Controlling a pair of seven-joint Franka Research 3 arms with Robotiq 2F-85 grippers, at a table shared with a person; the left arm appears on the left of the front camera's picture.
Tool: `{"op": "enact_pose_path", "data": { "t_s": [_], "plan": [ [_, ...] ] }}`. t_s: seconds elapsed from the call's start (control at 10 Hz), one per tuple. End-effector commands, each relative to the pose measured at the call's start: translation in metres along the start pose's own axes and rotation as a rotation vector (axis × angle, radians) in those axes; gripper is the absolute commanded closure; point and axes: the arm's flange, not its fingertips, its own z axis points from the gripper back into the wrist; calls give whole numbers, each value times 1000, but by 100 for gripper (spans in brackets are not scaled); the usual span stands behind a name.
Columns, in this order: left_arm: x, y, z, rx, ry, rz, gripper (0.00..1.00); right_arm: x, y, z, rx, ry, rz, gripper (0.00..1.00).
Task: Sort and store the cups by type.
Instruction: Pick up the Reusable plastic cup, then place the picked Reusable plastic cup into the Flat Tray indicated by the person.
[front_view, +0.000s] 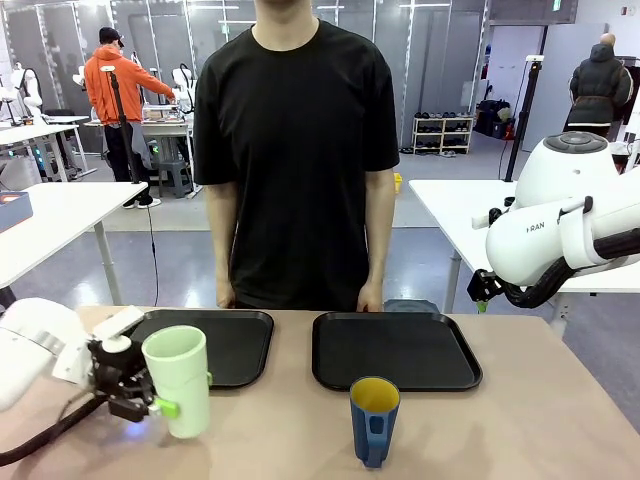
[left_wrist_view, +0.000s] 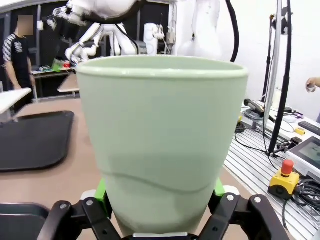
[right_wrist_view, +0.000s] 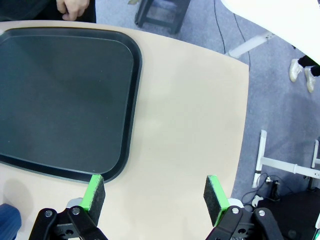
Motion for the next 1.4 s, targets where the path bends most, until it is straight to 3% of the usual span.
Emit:
{"op": "enact_pose_path", "data": {
  "t_s": [0.0,0.4,0.5,1.3],
  "plan": [
    [-15,-41,15,29,-19,-82,58,1,-1,0,-2,-2,-1,0],
    [4,-48,38,99,1,-120,58,1,-1,0,-2,-2,-1,0],
    [30,-21,39,86,-2,-37,58,1,-1,0,-2,-2,-1,0],
    [30,-21,39,86,-2,-37,58,1,-1,0,-2,-2,-1,0]
  ]
}}
